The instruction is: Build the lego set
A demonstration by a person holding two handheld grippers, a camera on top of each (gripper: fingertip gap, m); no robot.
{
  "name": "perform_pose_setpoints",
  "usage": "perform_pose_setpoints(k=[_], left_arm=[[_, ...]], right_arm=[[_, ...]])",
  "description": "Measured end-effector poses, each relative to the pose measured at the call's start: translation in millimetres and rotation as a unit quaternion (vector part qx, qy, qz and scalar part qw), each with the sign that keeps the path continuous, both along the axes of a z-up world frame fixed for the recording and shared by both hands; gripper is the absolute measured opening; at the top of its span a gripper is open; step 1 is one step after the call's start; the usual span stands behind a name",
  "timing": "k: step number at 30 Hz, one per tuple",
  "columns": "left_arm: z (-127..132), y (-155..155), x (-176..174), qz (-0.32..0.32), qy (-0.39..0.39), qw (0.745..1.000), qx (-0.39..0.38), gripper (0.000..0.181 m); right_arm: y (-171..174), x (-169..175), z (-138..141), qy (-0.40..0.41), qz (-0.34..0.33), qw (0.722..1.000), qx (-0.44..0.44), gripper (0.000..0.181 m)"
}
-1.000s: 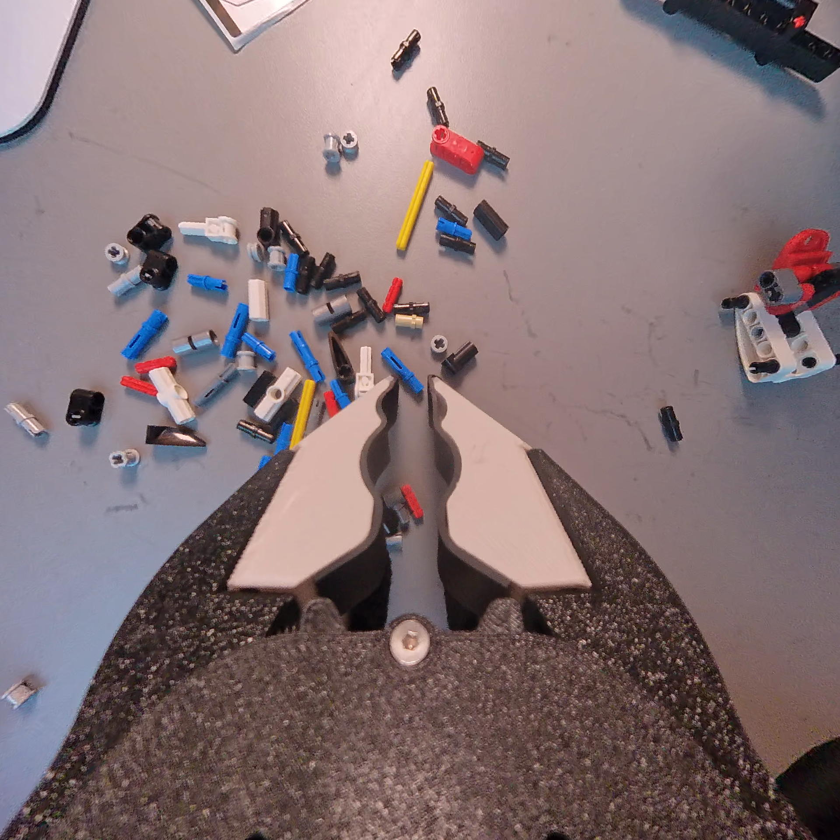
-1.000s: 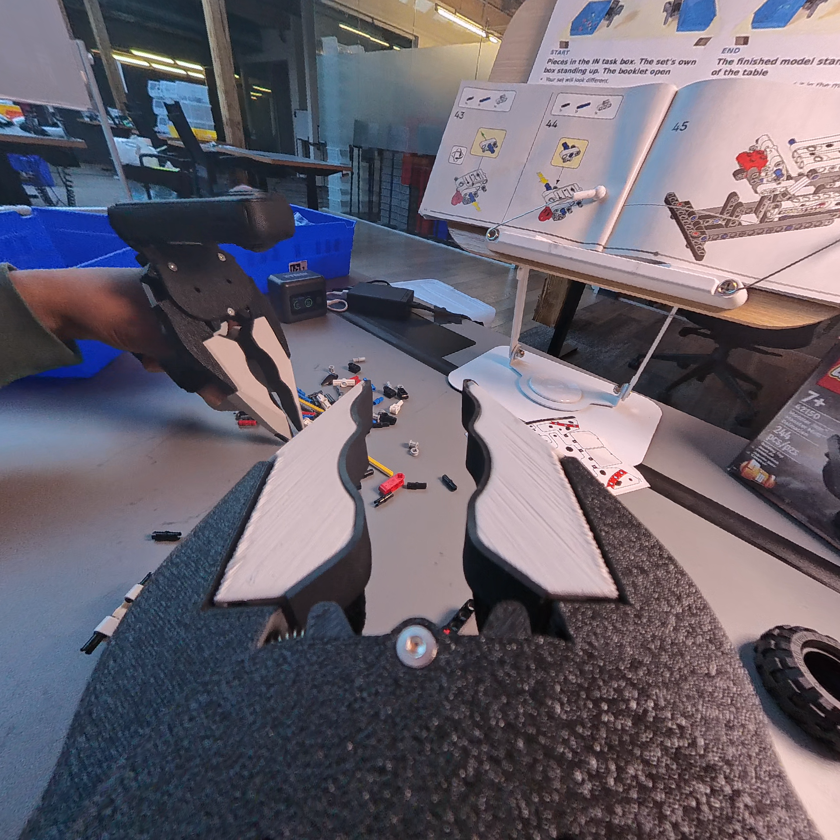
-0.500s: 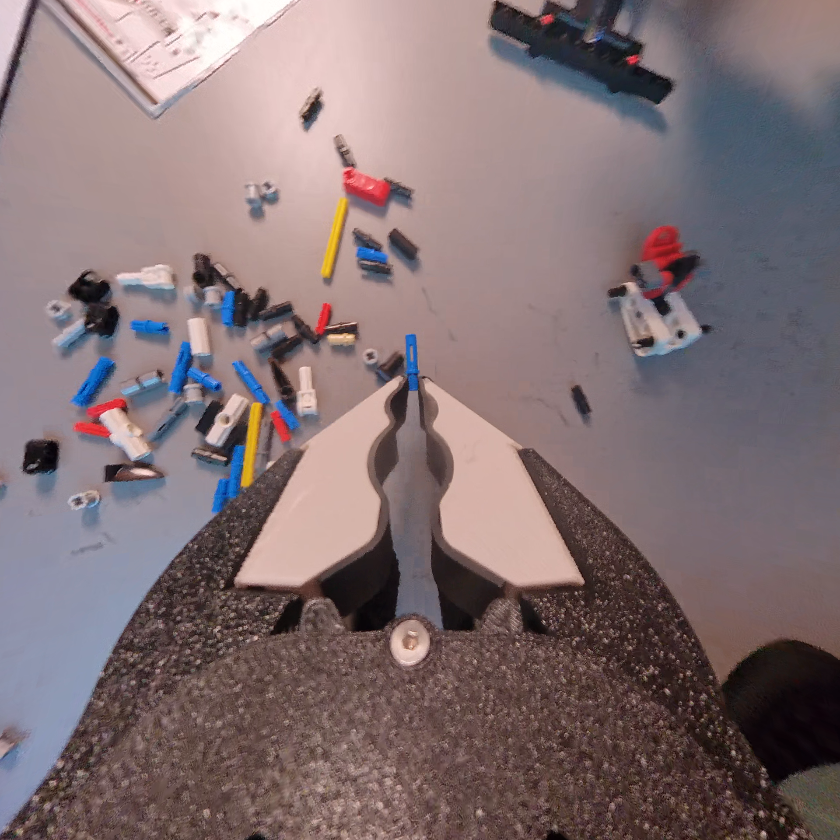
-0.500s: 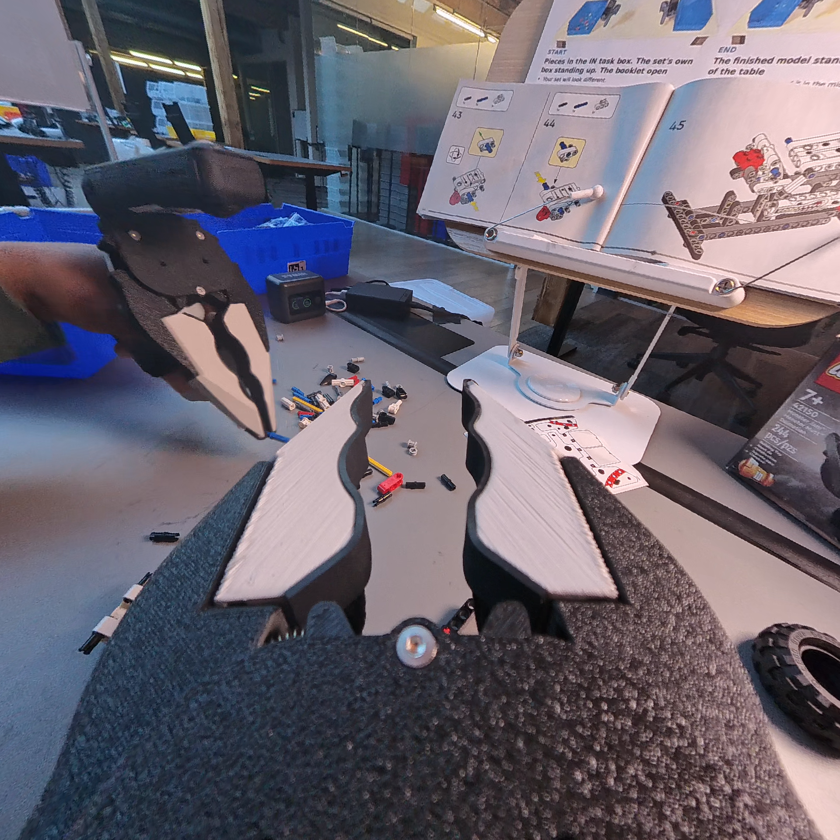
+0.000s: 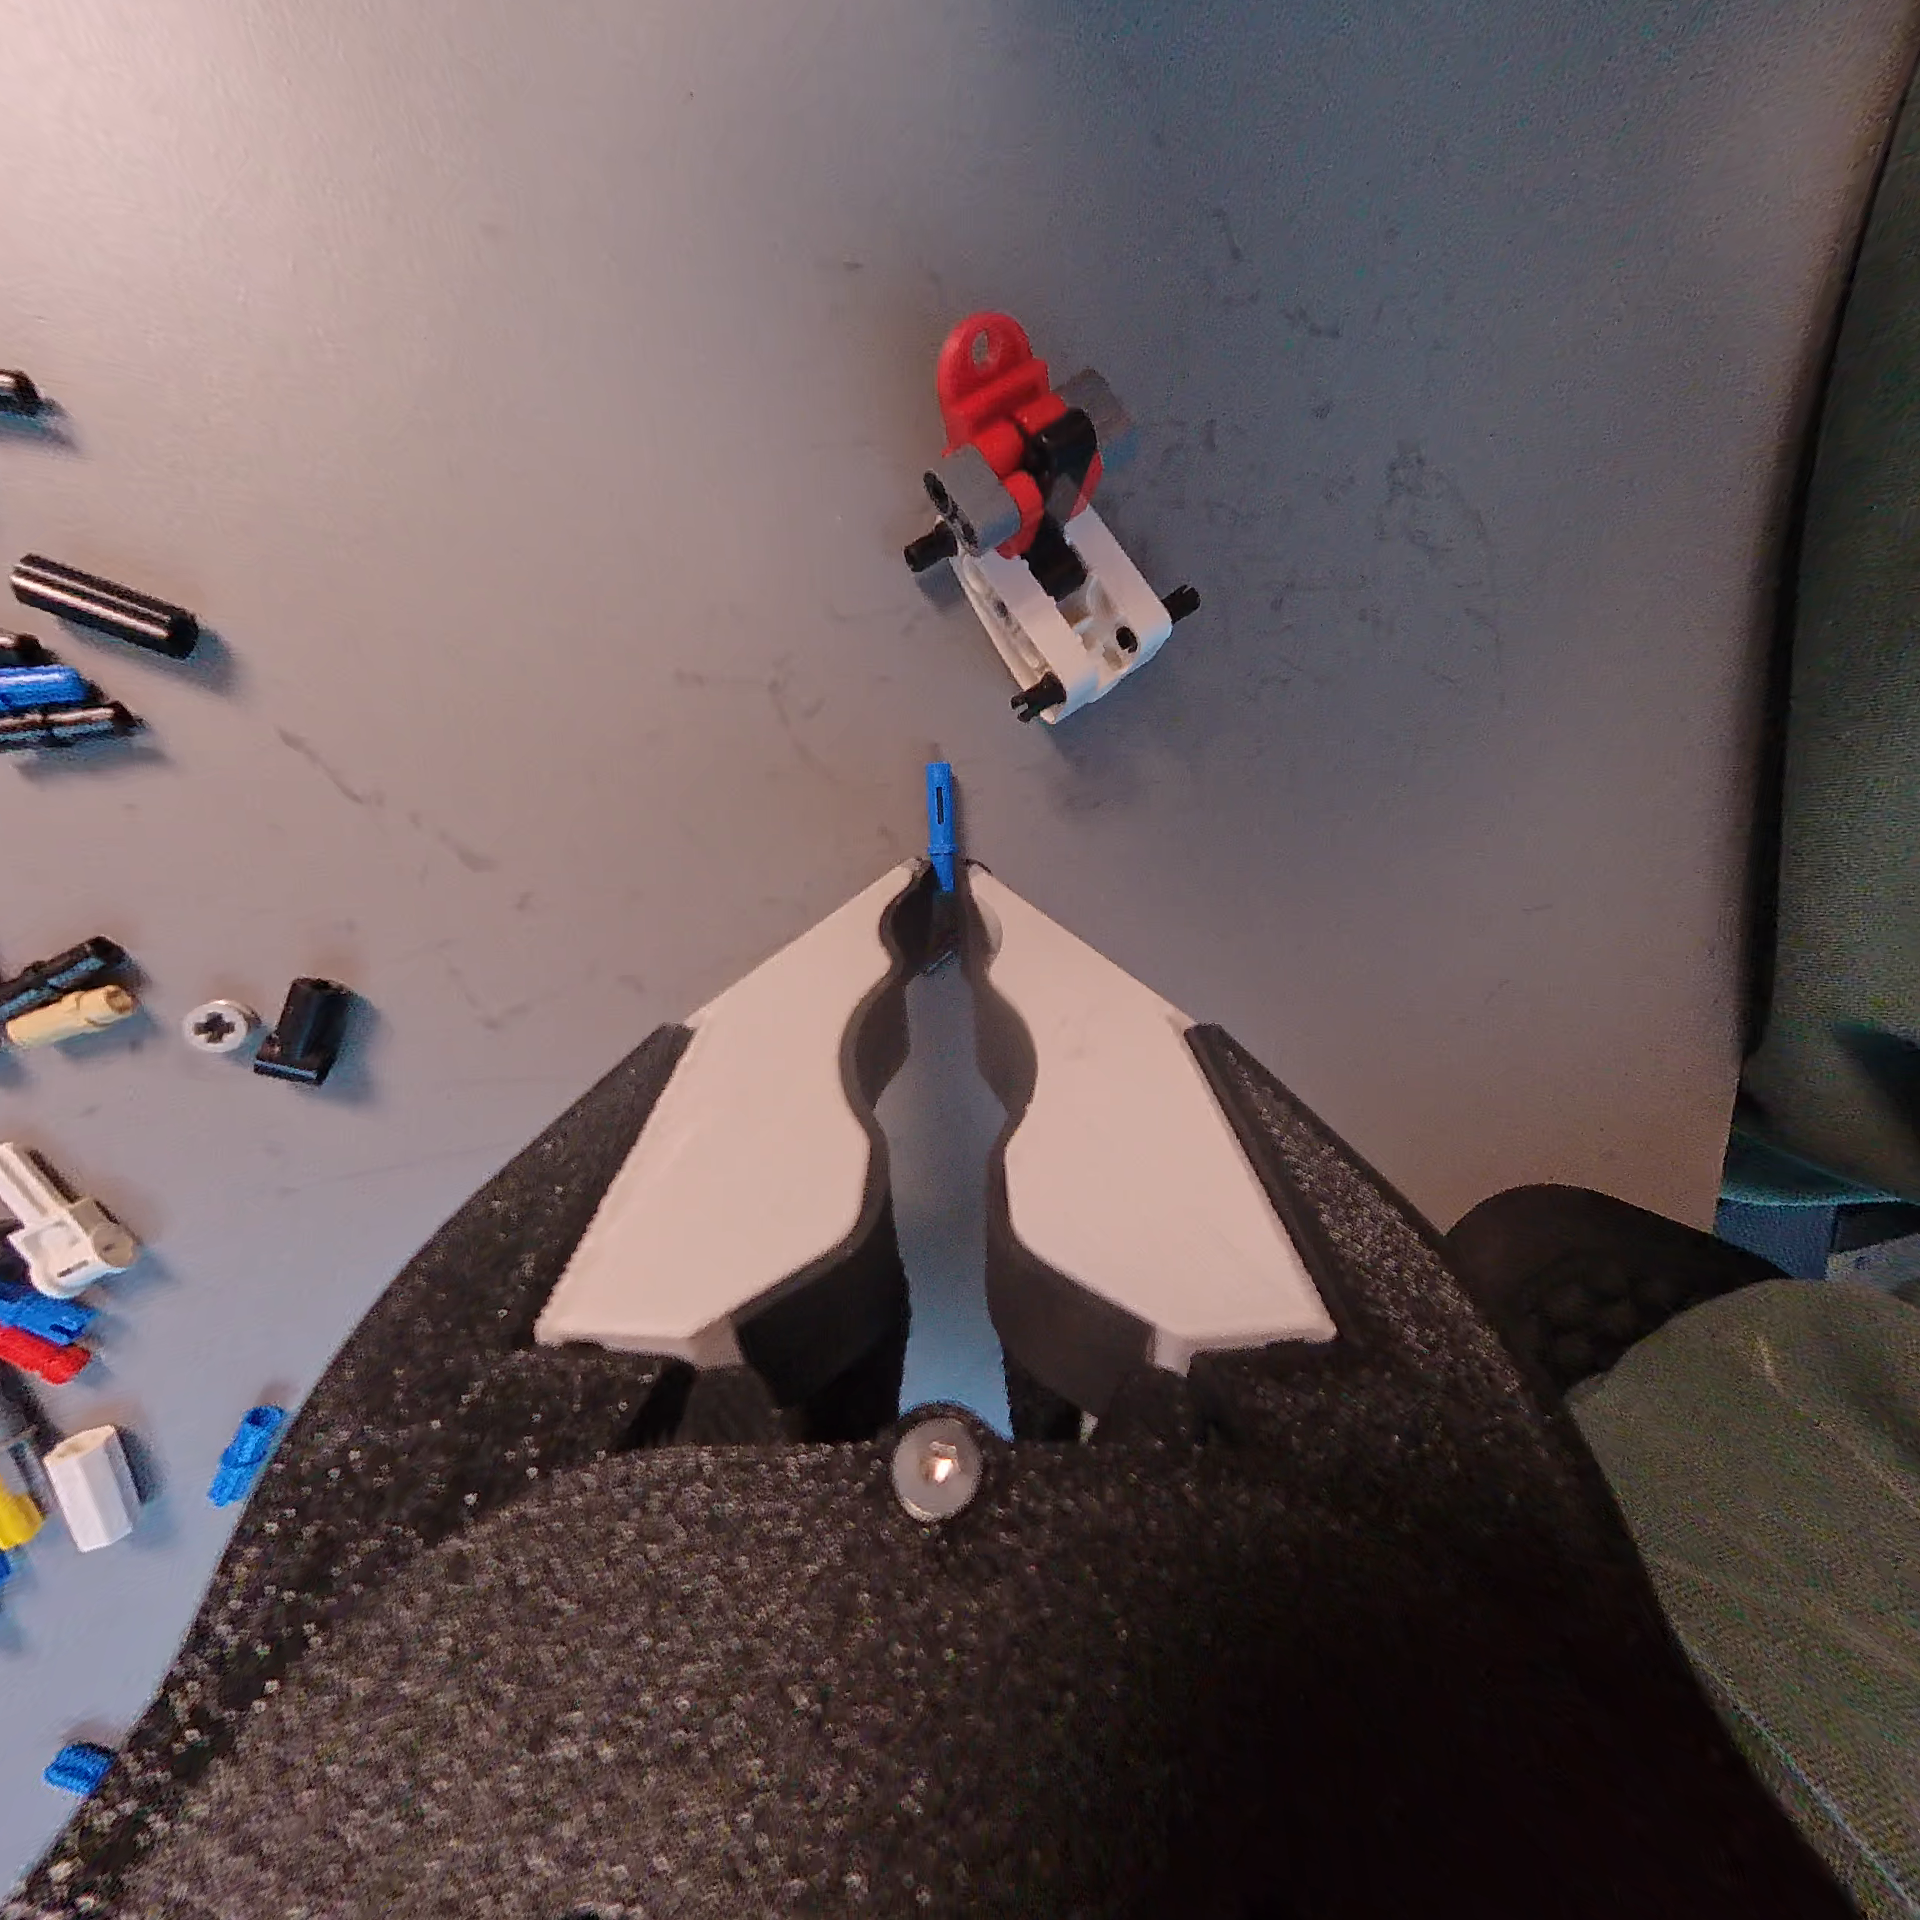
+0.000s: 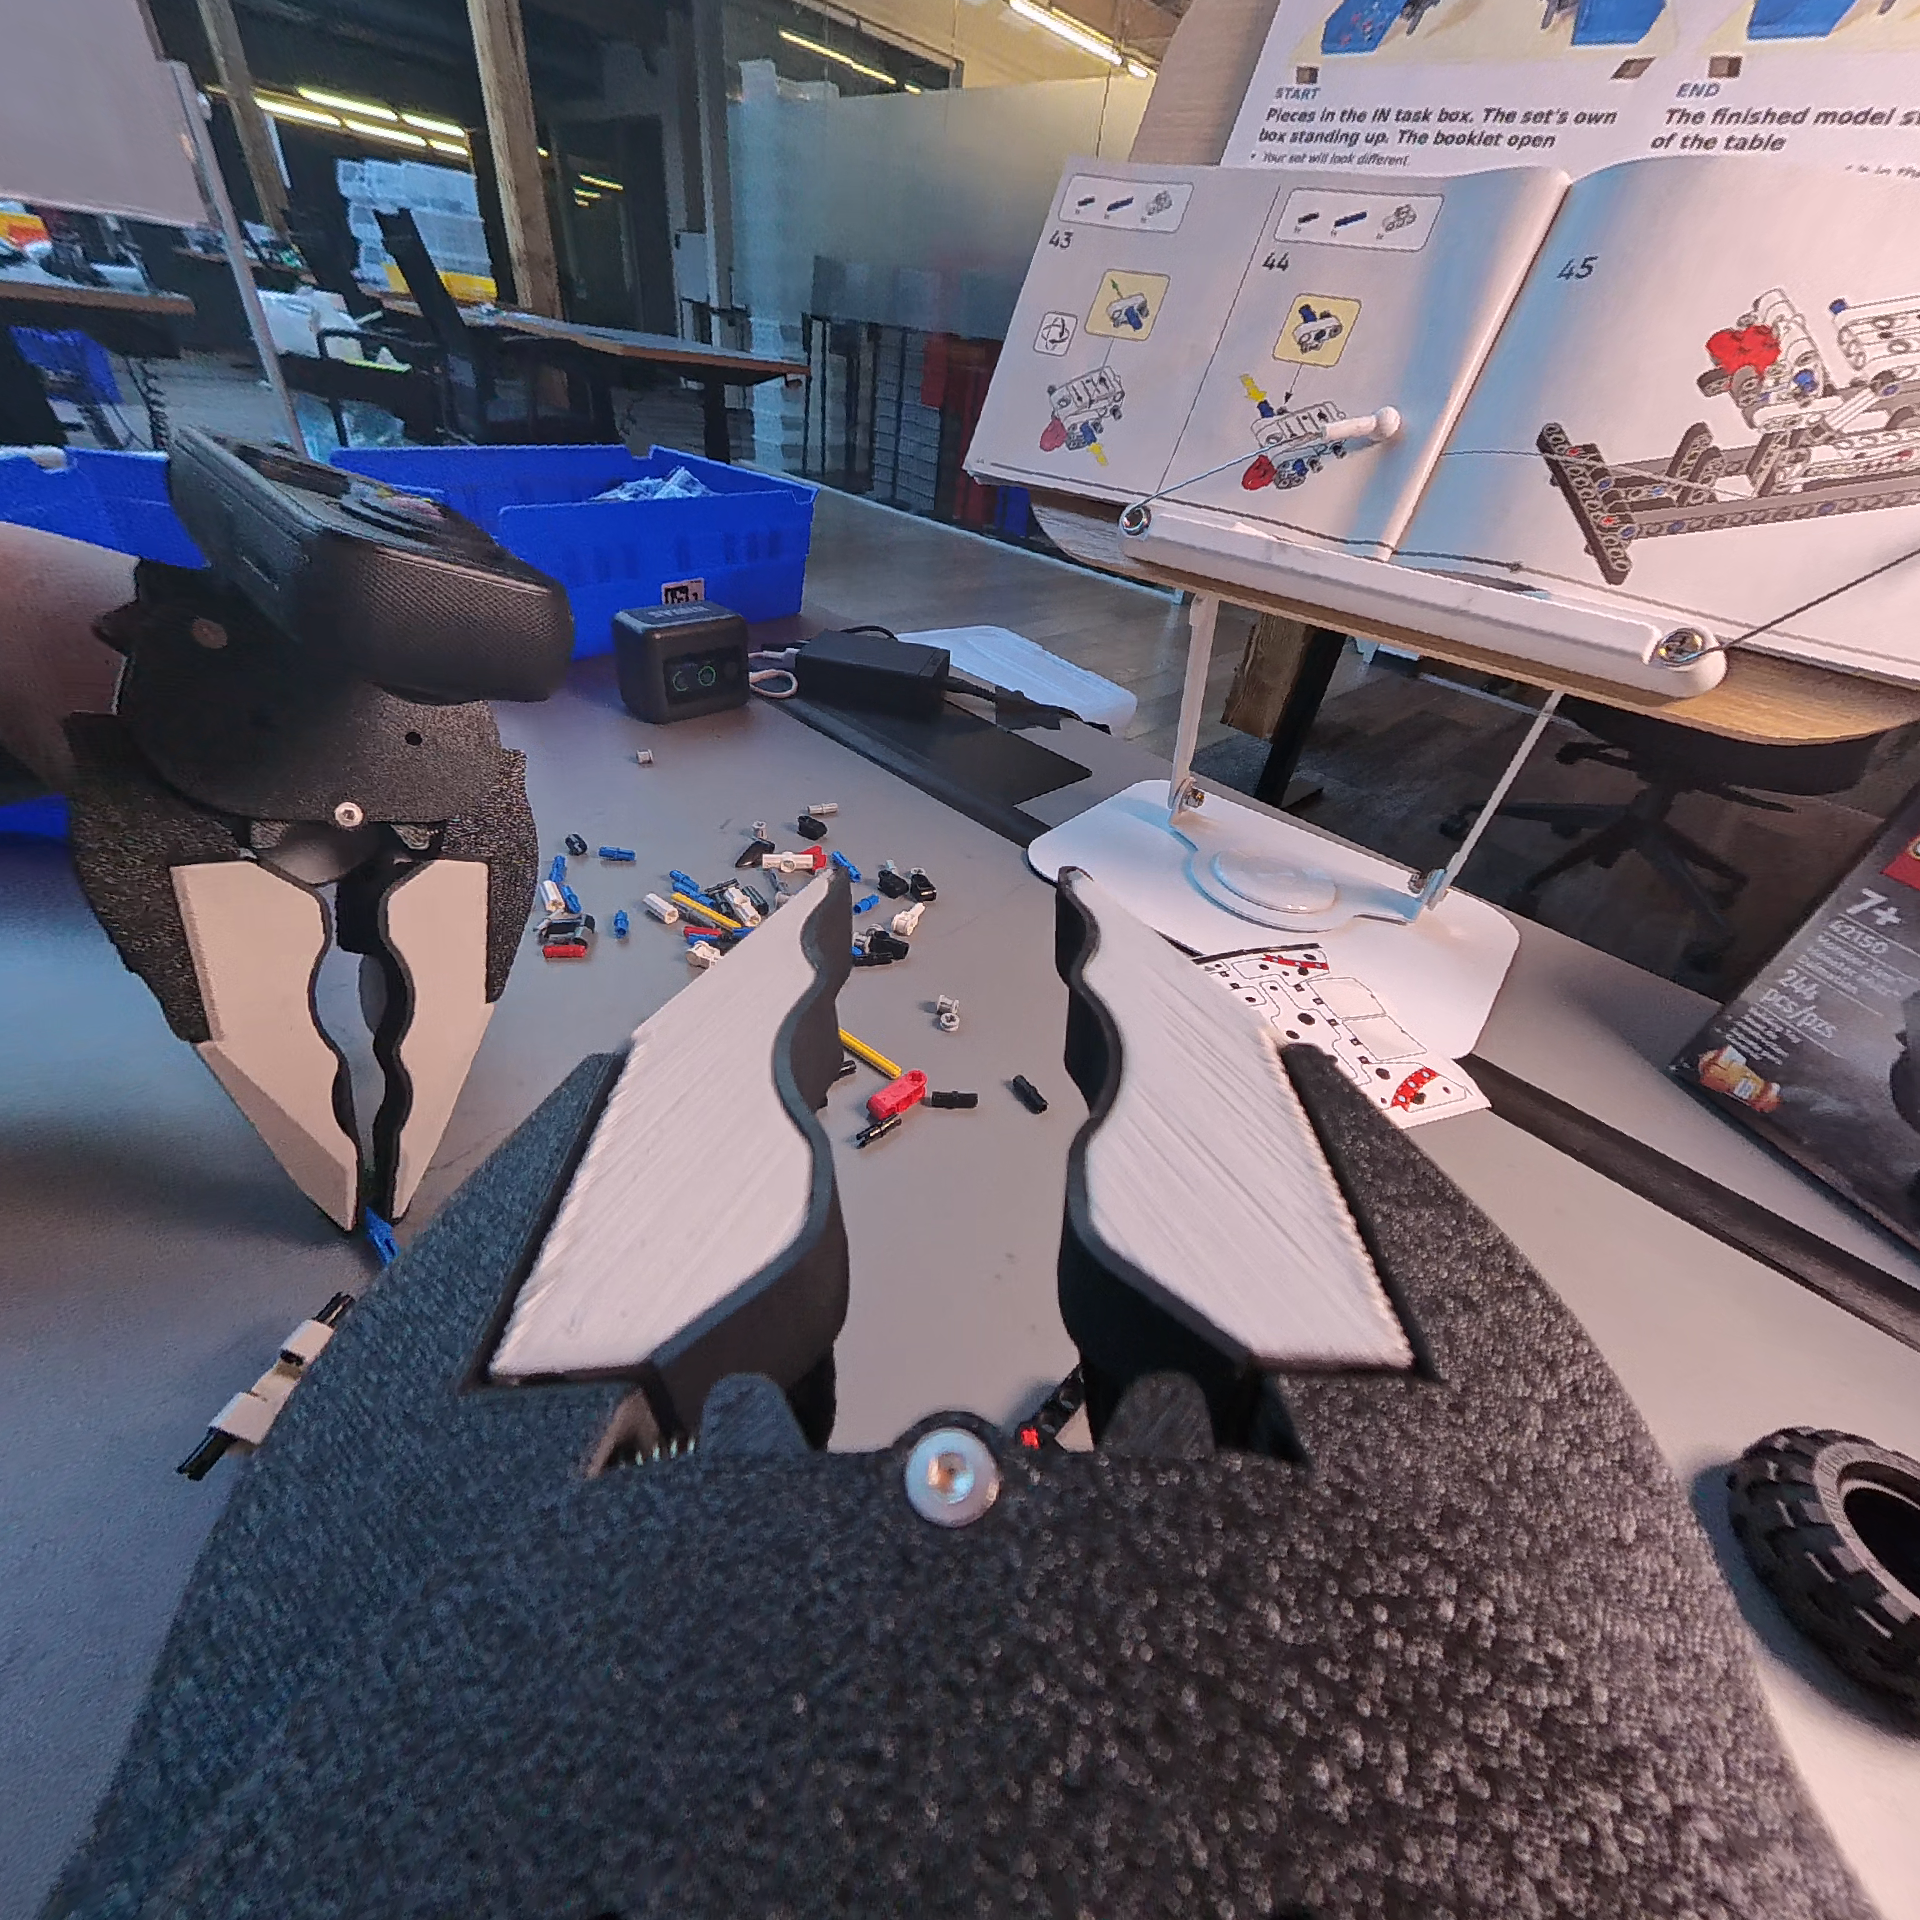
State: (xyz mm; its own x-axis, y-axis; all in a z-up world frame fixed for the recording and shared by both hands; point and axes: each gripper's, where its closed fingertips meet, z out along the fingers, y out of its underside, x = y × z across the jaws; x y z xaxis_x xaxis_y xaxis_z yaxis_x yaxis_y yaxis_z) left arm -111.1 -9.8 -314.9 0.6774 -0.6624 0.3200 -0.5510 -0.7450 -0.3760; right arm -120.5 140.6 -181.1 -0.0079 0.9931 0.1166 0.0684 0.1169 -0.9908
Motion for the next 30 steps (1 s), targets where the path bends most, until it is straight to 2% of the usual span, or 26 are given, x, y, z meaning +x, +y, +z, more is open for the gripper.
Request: perform_pose_setpoints(k=[2, 5, 7, 9, 11, 14, 16, 18, 25, 28, 30], left_arm=[[-0.1, 0.2, -1.5, 0.003, 0.001, 1.0, 0.001, 0.005], [7.0, 4.1, -8.4, 0.021, -0.006, 1.0, 0.016, 0.016], [20.7, 14.8, -24.8, 0.062, -0.009, 0.996, 0.059, 0.022], [41.2, 32.6, -54.4, 0.13, 0.002, 0.983, 0.129, 0.029], [68.0, 50.2, -94.1, 0.214, 0.025, 0.952, 0.216, 0.031], [107.7, 59.4, -155.9, 0.344, 0.052, 0.881, 0.319, 0.035], [121.7, 53.6, -189.2, 0.409, 0.074, 0.838, 0.353, 0.037], [127.8, 45.9, -213.0, 0.456, 0.089, 0.806, 0.366, 0.04], [133.6, 31.3, -255.2, 0.538, 0.135, 0.734, 0.392, 0.061], [142.4, 27.3, -264.6, 0.552, 0.146, 0.703, 0.424, 0.064], [147.5, 24.3, -267.1, 0.559, 0.14, 0.691, 0.436, 0.063]], right_arm=[[-0.6, -0.2, -1.0, -0.002, 0.001, 1.0, 0.003, 0.039], [-0.3, 0.2, 0.4, 0.001, 0.0, 1.0, 0.002, 0.039], [1.3, 1.0, 2.5, 0.005, -0.002, 1.0, -0.002, 0.039], [2.5, 1.5, 3.9, 0.008, -0.003, 1.0, -0.005, 0.039], [2.8, 1.5, 4.0, 0.009, -0.004, 1.0, -0.005, 0.04], [1.8, 0.9, 2.6, 0.006, -0.003, 1.0, -0.002, 0.04], [0.8, 0.5, 1.3, 0.004, -0.002, 1.0, -0.002, 0.04], [0.5, 0.0, 0.4, 0.003, -0.002, 1.0, -0.001, 0.04], [2.1, 0.1, 1.4, 0.006, -0.004, 1.0, -0.005, 0.05], [2.4, 0.5, 1.3, 0.001, -0.005, 1.0, 0.0, 0.055], [0.7, 0.0, -1.5, -0.01, -0.001, 1.0, 0.006, 0.056]])
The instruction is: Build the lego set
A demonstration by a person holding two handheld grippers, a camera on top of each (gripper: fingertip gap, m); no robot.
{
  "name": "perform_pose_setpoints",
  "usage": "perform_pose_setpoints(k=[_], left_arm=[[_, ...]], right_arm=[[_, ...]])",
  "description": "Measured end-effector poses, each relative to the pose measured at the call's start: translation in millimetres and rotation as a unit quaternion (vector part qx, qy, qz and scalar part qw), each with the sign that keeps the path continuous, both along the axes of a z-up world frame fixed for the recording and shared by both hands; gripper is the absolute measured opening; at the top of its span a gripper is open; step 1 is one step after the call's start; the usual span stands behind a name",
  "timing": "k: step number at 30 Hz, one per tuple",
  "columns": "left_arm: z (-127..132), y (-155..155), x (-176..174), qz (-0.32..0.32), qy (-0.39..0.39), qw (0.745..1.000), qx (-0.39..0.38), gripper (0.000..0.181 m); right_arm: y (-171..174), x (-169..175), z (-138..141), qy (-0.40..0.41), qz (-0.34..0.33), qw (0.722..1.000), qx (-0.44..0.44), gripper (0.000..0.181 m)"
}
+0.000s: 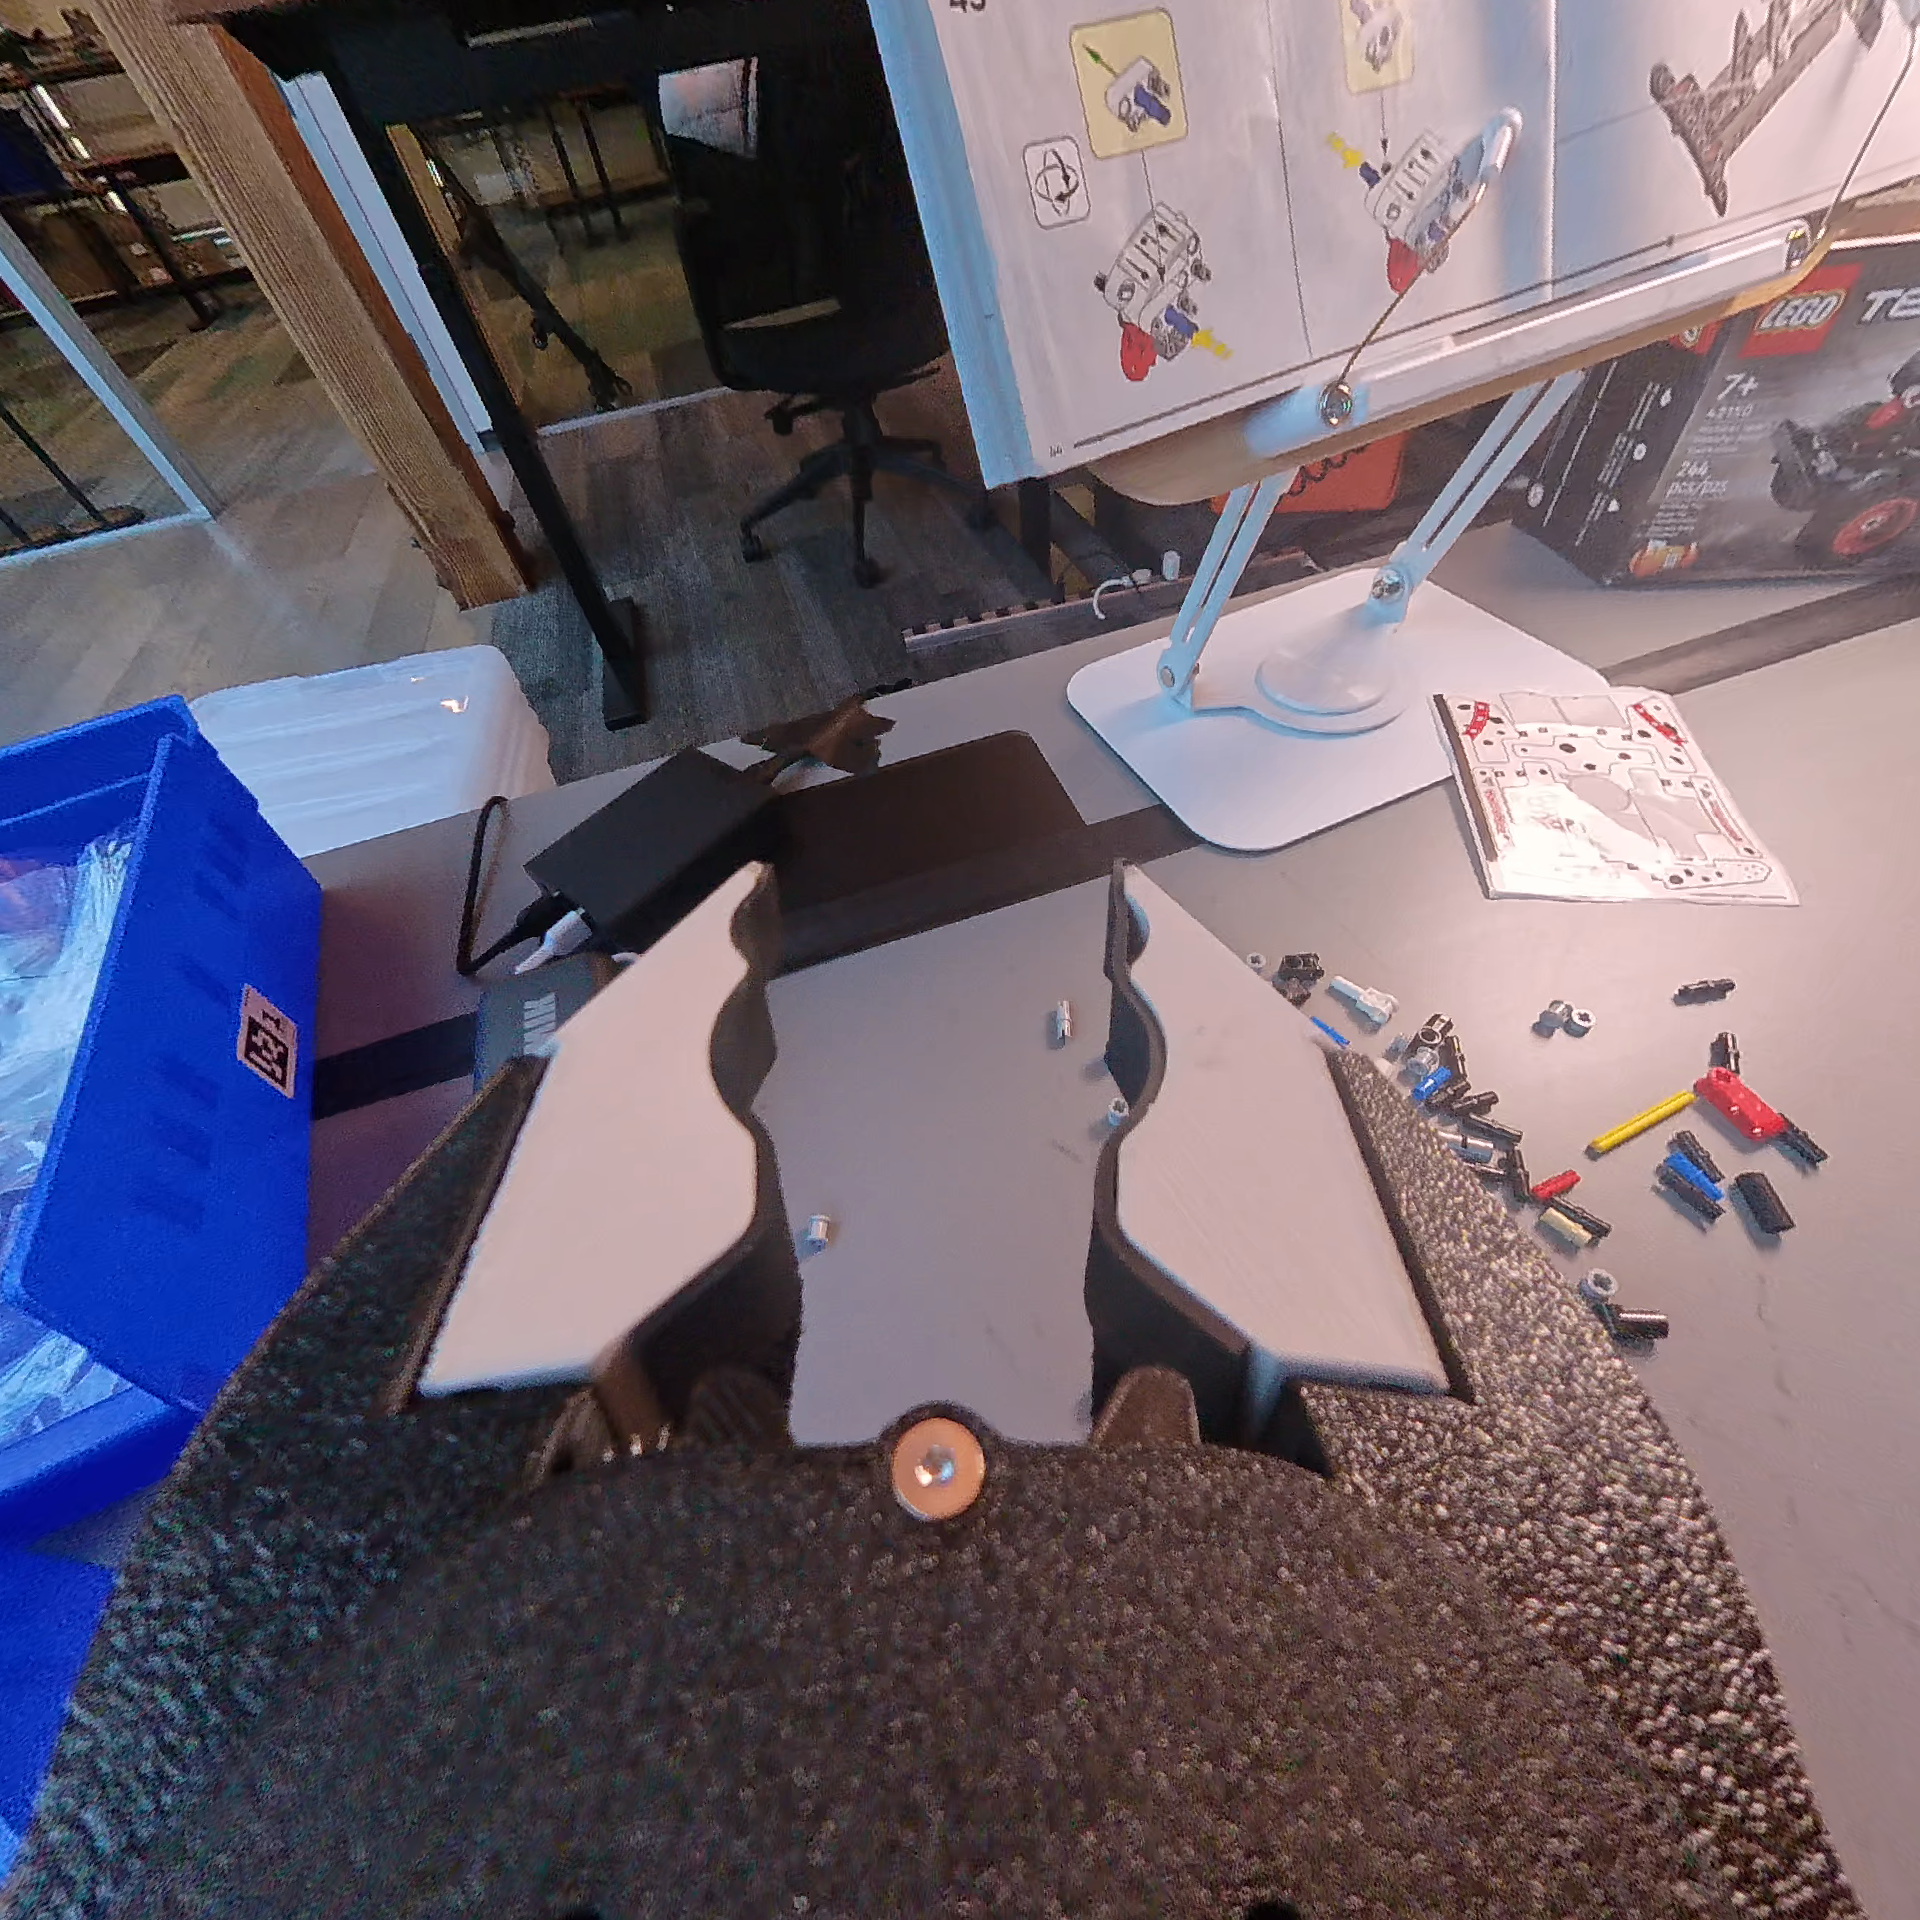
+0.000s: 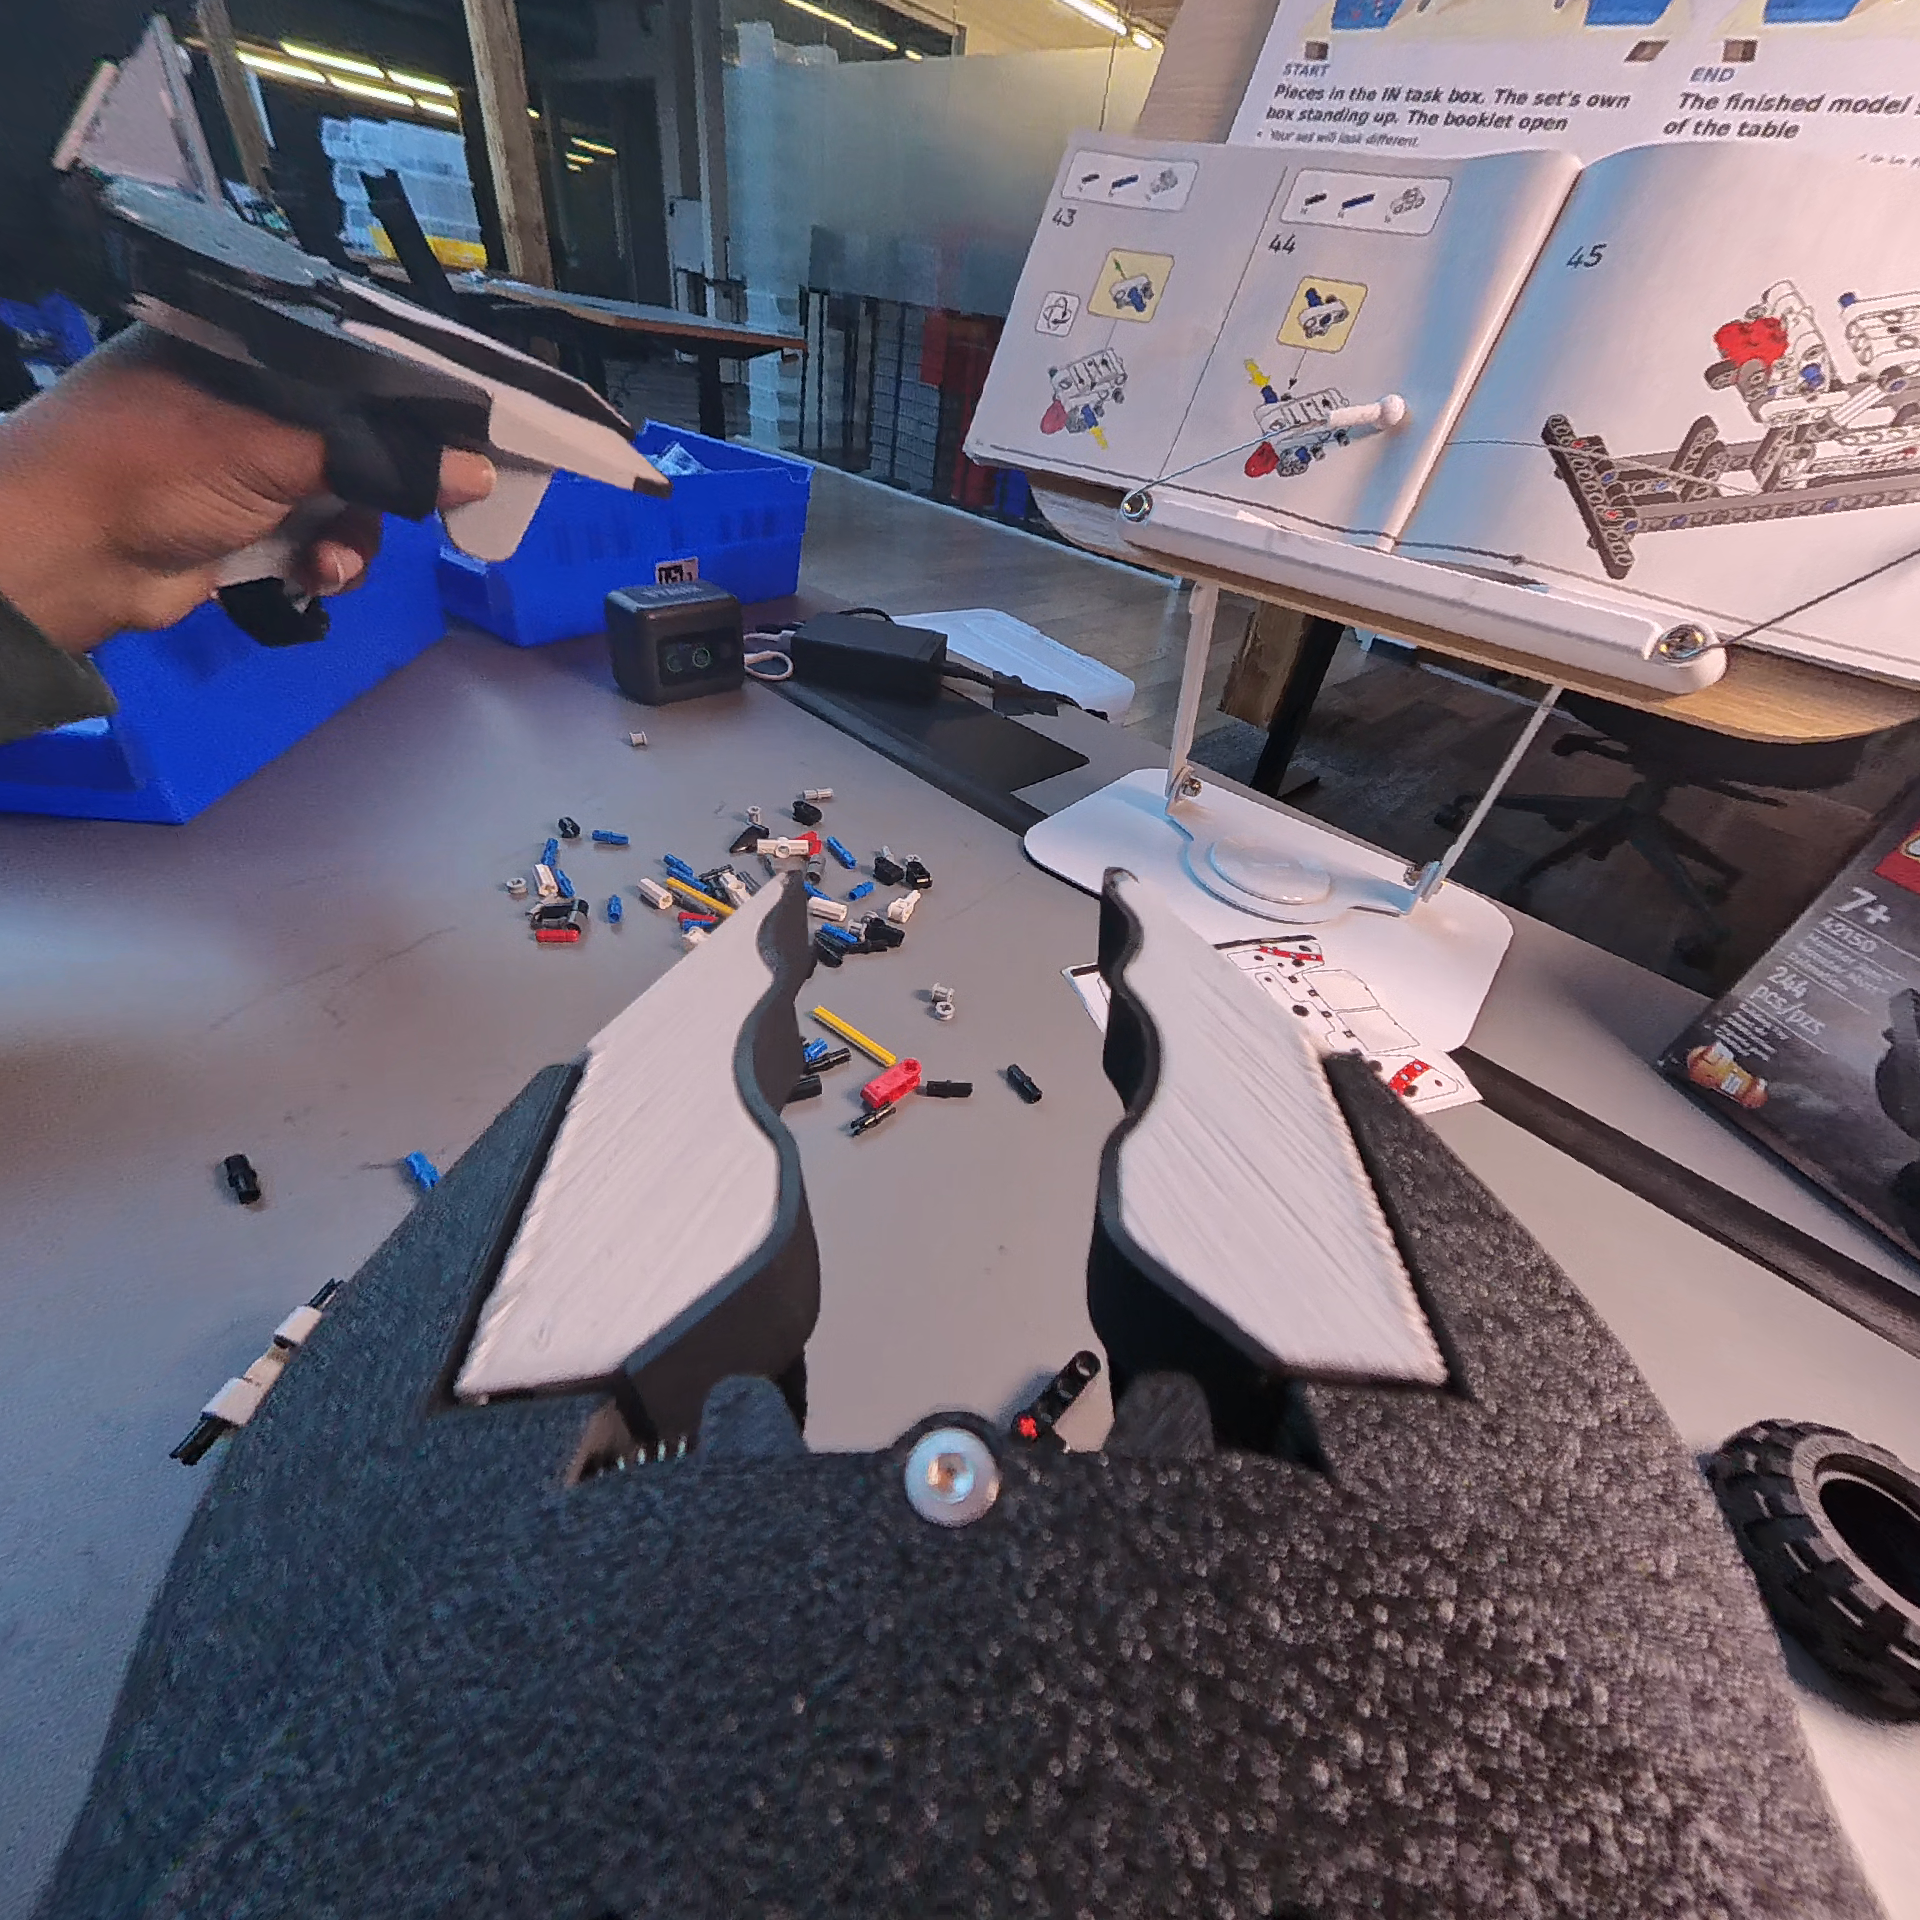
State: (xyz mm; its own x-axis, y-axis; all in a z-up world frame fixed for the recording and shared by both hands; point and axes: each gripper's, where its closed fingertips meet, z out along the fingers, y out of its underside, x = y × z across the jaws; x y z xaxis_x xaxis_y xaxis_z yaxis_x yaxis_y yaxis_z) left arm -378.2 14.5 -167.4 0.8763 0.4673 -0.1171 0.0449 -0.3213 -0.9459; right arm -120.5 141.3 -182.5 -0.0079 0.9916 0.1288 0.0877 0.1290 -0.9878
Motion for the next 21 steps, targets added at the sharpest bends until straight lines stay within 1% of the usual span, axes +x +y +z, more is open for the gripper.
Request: perform_pose_setpoints(k=[3, 6, 10, 13, 15, 17, 19, 21], left_arm=[[13.6, -6.0, -0.2, 0.005, 0.005, 1.0, 0.031, 0.062], [41.8, -19.6, 1.8, 0.02, 0.031, 0.997, 0.074, 0.067], [87.3, -56.1, 7.0, 0.044, 0.067, 0.99, 0.118, 0.074], [114.8, -91.4, 13.9, 0.046, 0.076, 0.986, 0.14, 0.067], [125.0, -121.6, 14.5, 0.059, 0.093, 0.986, 0.125, 0.058], [127.9, -155.4, 10.9, 0.076, 0.106, 0.988, 0.088, 0.051], [121.0, -186.9, 5.1, 0.082, 0.095, 0.991, 0.035, 0.047], [106.9, -219.4, -5.4, 0.098, 0.07, 0.993, -0.022, 0.045]], right_arm=[[-2.9, -1.2, -6.0, -0.021, 0.006, 1.0, 0.001, 0.062], [-4.2, -1.0, -7.3, -0.032, 0.012, 0.999, -0.001, 0.067], [-4.1, 0.3, -5.2, -0.033, 0.014, 0.999, -0.006, 0.067], [-9.0, -1.1, -9.8, -0.041, 0.023, 0.999, -0.012, 0.066], [-14.5, -2.0, -13.0, -0.046, 0.032, 0.998, -0.013, 0.065], [-19.6, -2.6, -14.4, -0.049, 0.038, 0.998, -0.009, 0.065], [-24.3, -3.0, -14.8, -0.05, 0.045, 0.998, -0.005, 0.064], [-28.1, -3.0, -15.5, -0.052, 0.05, 0.997, -0.002, 0.064]])
